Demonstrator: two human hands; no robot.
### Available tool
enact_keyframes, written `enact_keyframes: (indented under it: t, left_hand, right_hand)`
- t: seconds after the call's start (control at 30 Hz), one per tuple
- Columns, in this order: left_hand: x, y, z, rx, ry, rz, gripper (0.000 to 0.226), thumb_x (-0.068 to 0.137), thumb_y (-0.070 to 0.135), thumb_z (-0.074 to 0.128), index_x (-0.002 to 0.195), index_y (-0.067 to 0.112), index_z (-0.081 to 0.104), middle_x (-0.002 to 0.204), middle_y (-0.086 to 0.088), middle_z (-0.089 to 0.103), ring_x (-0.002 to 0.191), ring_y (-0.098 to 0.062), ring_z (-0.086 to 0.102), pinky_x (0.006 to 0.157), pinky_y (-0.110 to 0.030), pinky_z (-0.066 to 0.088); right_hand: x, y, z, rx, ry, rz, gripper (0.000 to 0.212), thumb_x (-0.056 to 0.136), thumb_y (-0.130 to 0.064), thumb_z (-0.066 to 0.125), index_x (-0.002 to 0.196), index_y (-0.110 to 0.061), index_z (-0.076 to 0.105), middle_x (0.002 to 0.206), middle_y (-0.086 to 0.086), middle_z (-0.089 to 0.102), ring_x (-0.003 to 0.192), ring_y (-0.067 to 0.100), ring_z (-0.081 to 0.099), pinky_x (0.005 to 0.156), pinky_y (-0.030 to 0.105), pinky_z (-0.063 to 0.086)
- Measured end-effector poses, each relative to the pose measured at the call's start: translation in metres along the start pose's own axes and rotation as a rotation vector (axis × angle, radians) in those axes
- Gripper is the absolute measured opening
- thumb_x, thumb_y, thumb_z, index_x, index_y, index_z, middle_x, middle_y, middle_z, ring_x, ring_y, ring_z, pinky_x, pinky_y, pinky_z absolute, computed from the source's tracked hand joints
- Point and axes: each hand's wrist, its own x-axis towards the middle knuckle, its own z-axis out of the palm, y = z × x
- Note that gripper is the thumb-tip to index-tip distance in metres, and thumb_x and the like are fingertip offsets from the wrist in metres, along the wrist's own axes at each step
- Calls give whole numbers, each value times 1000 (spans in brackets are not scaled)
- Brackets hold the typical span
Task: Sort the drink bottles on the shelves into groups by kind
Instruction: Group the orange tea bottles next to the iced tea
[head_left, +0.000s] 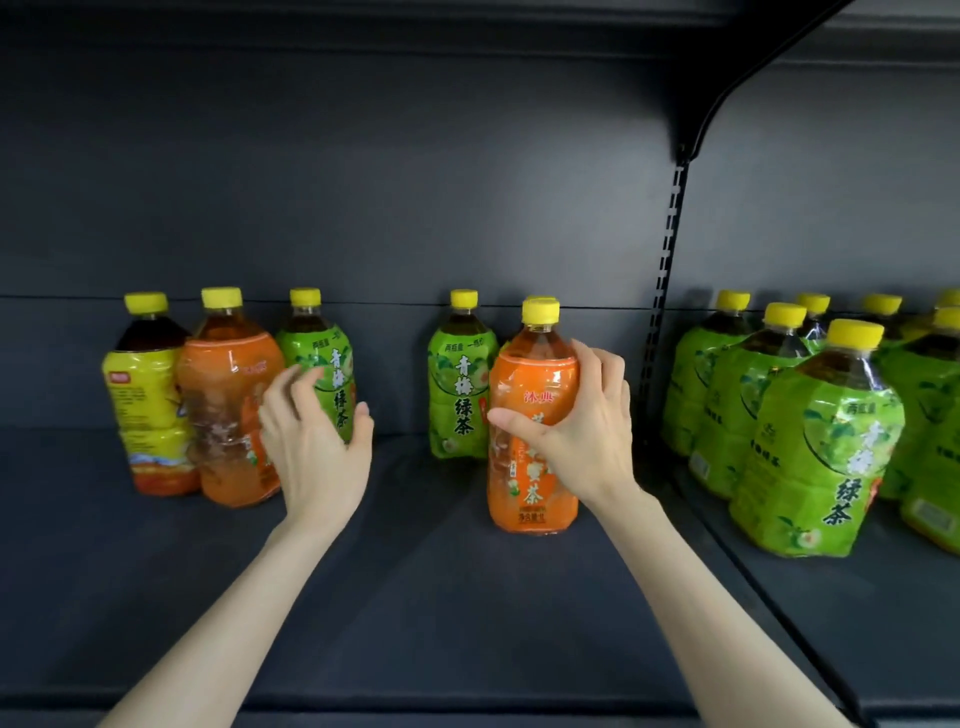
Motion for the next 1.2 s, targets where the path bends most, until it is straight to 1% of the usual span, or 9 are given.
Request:
enact_keyframes:
  t: [0.23,0.33,0.57,0.7,0.83,0.9,1.0,1.1,1.2]
  left_hand:
    - [35,-52,-23,74,115,-141,87,74,29,75,141,3,27,149,-23,21,136,-42,22,107,-52,19]
    - [49,-65,-26,41,52,-178,95,75,35,75,147,6,19,152,-21,18,139,-39,19,108,-52,20]
    - [60,-73,-34,36,14,-249,78,74,32,77,139,17,35,139,-20,38,128,-40,32,103,-51,26]
    - [56,-69,-49,-81,-22,-230,77,70,35,79,135,22,40,137,-15,42,126,-35,36,101,-51,34]
    - [34,-58,-65,-277,-104,-145,75,68,38,81,133,30,44,130,-3,46,121,-24,46,96,-46,45]
    - [22,-49,-74,-392,-166,-110,76,66,38,82,132,33,45,127,7,47,117,-15,49,95,-40,47]
    - [4,-30,-87,-585,-286,-105,78,65,39,78,134,36,41,130,14,49,117,-3,50,89,-20,45]
    - [-13,-14,-92,-740,-364,-249,80,65,41,72,134,38,32,121,26,46,110,8,49,79,-9,43]
    - [-28,2,-89,-878,-513,-494,65,67,54,58,126,38,36,107,25,52,98,3,54,69,-15,42]
  right_hand:
    - [-8,-34,44,234,-29,51,99,60,-62,79,138,-28,29,138,-1,36,126,20,41,97,46,49]
    - [-12,-44,56,362,-72,91,96,63,-52,81,138,-33,25,137,-4,43,119,16,50,88,33,52]
    - [-18,-51,62,433,-94,84,100,64,-53,73,145,-33,19,135,-10,43,117,10,50,81,16,46]
    - [-19,-54,61,429,-95,82,99,63,-53,72,145,-34,18,134,-10,43,117,11,50,79,14,46]
    - [-24,-57,57,386,-95,87,101,62,-58,71,145,-37,18,139,-6,44,119,13,51,87,29,53]
    - [-30,-60,52,381,-95,89,102,61,-60,71,145,-40,17,141,-6,43,121,15,51,89,32,53]
    - [-47,-66,39,382,-60,92,108,57,-63,72,145,-46,12,141,-8,43,121,12,51,90,31,51]
    - [-69,-70,28,471,-4,176,121,53,-56,78,148,-45,3,132,-13,46,113,6,54,84,23,48]
    - [-81,-69,23,570,-2,249,110,57,-51,85,145,-39,20,121,-17,54,107,4,59,85,27,53]
